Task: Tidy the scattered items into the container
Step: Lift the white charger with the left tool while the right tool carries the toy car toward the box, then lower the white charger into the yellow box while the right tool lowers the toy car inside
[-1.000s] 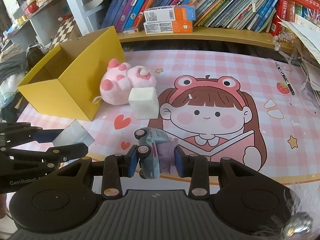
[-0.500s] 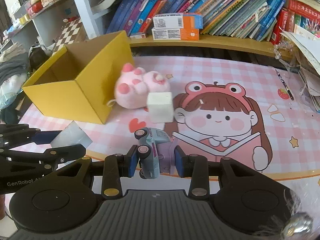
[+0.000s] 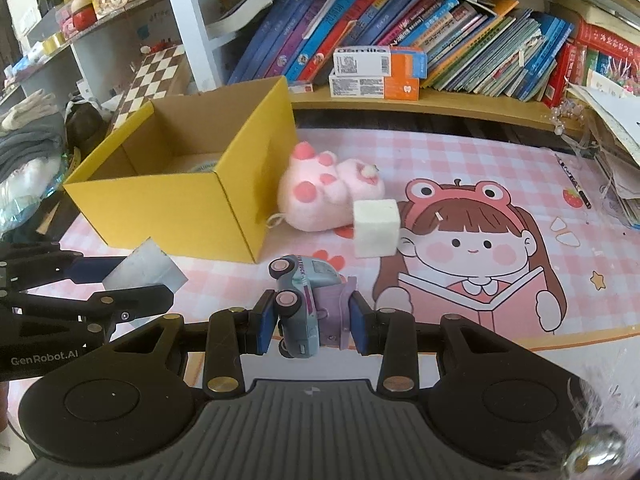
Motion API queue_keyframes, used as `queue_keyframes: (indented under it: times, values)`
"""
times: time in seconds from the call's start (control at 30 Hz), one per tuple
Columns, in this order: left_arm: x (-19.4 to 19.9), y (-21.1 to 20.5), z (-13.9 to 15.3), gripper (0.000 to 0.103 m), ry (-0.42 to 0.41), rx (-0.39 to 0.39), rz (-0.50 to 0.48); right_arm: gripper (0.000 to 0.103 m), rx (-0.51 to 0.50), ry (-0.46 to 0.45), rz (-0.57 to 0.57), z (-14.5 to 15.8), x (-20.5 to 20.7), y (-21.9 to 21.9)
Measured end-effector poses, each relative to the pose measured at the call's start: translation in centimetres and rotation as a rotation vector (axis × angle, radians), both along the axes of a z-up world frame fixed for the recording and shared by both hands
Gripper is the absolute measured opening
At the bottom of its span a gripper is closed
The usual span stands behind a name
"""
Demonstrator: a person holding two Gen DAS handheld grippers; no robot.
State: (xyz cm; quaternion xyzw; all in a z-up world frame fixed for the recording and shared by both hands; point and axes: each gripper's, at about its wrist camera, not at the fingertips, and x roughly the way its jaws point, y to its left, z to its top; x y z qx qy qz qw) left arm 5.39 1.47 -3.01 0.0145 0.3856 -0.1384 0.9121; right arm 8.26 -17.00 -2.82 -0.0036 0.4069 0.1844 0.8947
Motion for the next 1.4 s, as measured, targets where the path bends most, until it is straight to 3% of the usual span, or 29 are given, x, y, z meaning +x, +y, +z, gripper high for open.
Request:
queue_keyframes:
  times: [0.43, 0.8, 1.4]
  values:
    - [0.0, 4.1, 3.0, 0.044, -0.098, -0.035, -0.042, 0.035, 0.002, -0.103, -0.028, 2.8, -0.7, 3.8]
    - [1.9, 8.1, 6.5, 0.044, -0.196, -0.029, -0.036, 0.035, -0.023, -0.194, 0.029, 6.6, 0.9, 7.7]
    - [7.6, 12.8, 4.0, 0.044, -0.149, -0.046, 0.039, 0.035, -0.087, -0.169, 0.125, 6.0, 6.7, 13.4]
